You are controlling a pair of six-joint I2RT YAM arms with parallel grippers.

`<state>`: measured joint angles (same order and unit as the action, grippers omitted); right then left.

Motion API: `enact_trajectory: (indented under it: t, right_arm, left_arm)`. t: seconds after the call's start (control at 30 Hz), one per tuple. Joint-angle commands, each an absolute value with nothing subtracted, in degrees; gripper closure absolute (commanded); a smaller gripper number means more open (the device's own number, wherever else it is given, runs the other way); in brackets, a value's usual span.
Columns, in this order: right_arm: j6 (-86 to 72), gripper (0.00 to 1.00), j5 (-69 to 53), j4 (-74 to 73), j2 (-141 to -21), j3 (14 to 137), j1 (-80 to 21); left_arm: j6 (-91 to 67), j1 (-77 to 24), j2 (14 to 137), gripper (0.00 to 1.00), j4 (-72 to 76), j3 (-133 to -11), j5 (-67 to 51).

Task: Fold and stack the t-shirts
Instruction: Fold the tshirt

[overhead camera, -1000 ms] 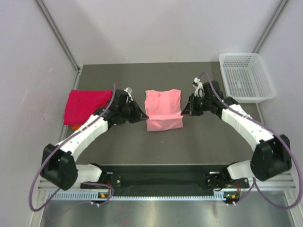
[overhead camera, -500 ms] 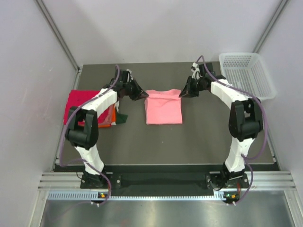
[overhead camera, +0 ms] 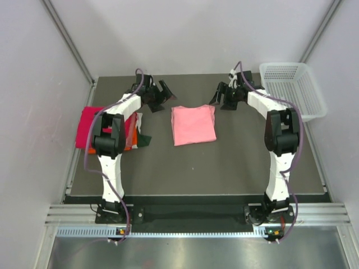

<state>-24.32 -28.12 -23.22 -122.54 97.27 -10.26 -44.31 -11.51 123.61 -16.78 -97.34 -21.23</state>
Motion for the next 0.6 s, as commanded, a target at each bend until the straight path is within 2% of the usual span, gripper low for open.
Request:
enact_trajectory:
  t: [0.0,0.2,0.37,0.57]
  right_arm:
    - [-17.15,0.24,-26.28,-21.09,-116.98,94.57,-9.76]
    - [-15.91,0.29,-27.24,-23.11,-119.61,95.18,-9.93]
    - [-15.38,0.3,-26.98,-24.87,-124.0,98.17,-10.98]
    - [-15.47,0.3,-27.6,-26.1,-129.01,102.3,-11.43]
  left_arm:
    - [-39.64,-12.21,117.26,0.04,-14.6,-90.82,-18.99]
    - [-36.48,-15.02,117.15,0.09,-12.31,-86.49,-16.27]
    - [-36.91,-15.47,120.32,0.19,-12.48,-88.24,-16.43]
    - [-37.09,-15.47,123.31,0.25,-12.57,-90.35,-16.7]
